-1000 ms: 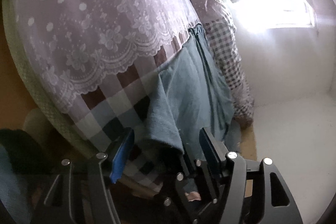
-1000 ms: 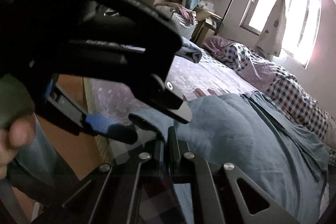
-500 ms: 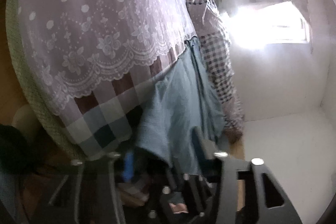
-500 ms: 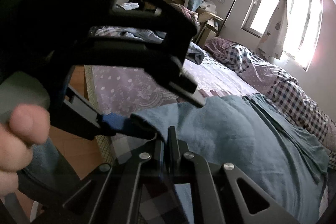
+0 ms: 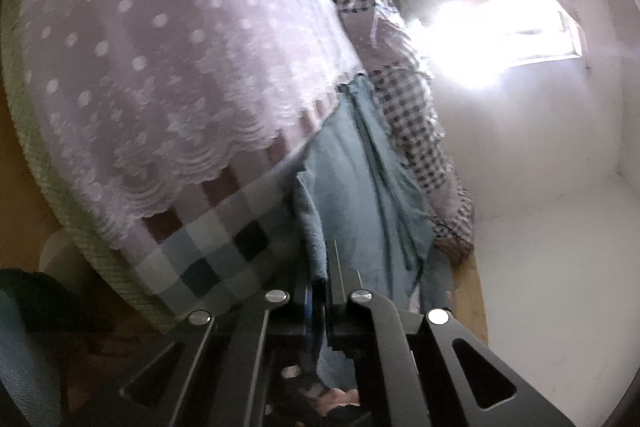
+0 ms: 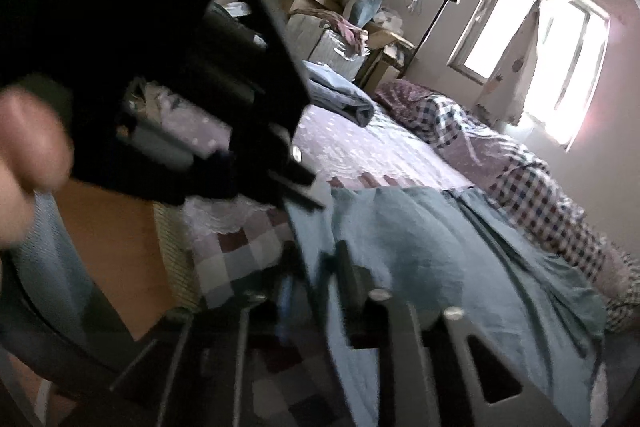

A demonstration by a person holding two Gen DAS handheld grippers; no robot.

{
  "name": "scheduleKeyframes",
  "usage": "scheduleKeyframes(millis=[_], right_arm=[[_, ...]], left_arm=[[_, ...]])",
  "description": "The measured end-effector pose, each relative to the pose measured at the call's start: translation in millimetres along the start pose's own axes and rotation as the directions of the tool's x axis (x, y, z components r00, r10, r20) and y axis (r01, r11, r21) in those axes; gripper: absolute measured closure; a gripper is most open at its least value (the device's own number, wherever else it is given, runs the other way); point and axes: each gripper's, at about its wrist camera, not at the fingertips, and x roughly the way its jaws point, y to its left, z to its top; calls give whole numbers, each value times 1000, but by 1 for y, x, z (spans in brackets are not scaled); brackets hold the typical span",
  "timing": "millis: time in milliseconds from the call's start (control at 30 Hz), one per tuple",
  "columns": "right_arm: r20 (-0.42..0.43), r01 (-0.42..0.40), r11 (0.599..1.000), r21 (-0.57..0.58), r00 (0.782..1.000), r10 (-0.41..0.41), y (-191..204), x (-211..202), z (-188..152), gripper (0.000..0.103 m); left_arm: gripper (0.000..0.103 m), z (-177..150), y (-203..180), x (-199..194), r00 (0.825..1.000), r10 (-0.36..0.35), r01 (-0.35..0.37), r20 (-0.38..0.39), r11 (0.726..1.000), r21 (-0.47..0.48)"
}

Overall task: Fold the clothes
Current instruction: 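Grasp the teal shirt edge at the bed side with both grippers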

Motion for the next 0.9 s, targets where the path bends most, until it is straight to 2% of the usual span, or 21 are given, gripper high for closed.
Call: scheduleKeyframes(millis=[100,233,433,700,900], right_arm=[[8,60,998,-25,998,-60,-2,0,-1,59],[-8,138,988,-70,990,-139,-4,3,-7,59],[-69,237,966,-104,967,-245,-18,-2,-26,59],[-194,311,933,-181,919,-344,-44,-23,-74,59],[-273,378,901,-212,862,-426,-73,-42,-112,59]], left_arm=[[101,-1,-10,-7,999,-32,32,-4,999,28],[101,-3,-18,-9,999,-44,44,-9,998,36],[101,1,-27,-7,998,-67,67,3,997,38],[101,2,-51,-10,996,-88,86,18,992,88],[101,5,-69,-12,996,-79,74,40,989,126]])
